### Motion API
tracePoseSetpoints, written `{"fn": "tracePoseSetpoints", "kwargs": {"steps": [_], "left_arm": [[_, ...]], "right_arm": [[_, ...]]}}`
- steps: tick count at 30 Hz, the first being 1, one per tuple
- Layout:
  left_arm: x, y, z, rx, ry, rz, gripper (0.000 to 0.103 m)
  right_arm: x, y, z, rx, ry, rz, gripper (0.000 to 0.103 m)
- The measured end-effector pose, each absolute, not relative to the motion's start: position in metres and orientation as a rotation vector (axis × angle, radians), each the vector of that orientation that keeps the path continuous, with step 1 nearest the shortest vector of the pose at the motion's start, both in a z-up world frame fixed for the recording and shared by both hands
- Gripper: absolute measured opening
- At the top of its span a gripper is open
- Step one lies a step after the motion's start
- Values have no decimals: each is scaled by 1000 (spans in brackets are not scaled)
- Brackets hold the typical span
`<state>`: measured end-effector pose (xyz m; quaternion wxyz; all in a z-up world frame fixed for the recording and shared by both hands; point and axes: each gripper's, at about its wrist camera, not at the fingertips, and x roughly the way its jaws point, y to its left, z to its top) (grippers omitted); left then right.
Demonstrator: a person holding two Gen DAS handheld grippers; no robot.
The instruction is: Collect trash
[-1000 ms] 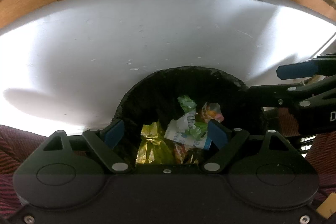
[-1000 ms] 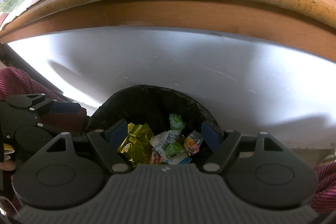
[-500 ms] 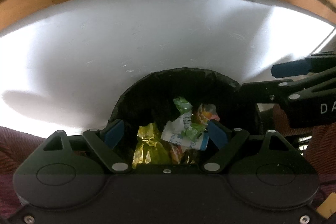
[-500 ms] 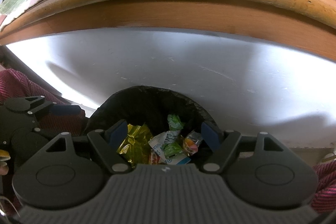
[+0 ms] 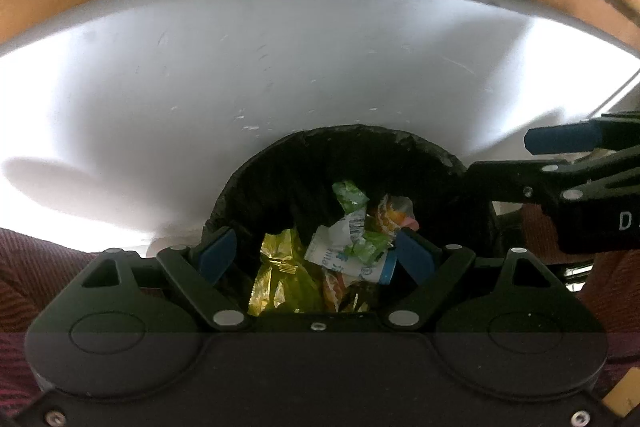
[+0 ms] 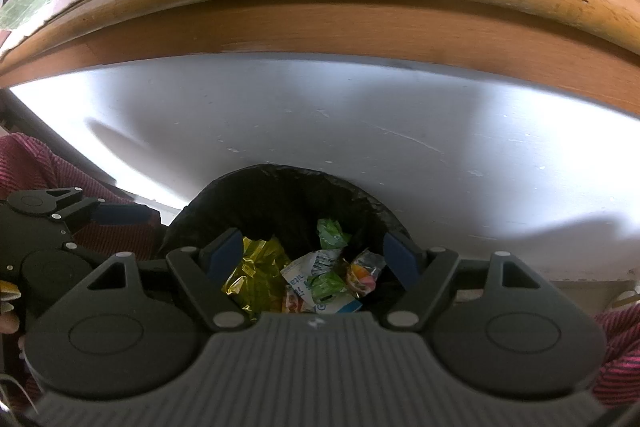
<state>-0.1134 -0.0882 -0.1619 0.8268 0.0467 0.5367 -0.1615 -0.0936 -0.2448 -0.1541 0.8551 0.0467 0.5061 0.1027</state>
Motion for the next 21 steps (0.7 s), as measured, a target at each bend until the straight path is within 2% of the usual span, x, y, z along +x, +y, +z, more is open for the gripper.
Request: {"fn": "tracePoseSetpoints", "kwargs": {"steps": [21], "left_arm": [[-115, -89, -163, 102, 1135, -350, 88]], "right_arm": [[-93, -246, -154, 105, 1065, 217, 86]]}}
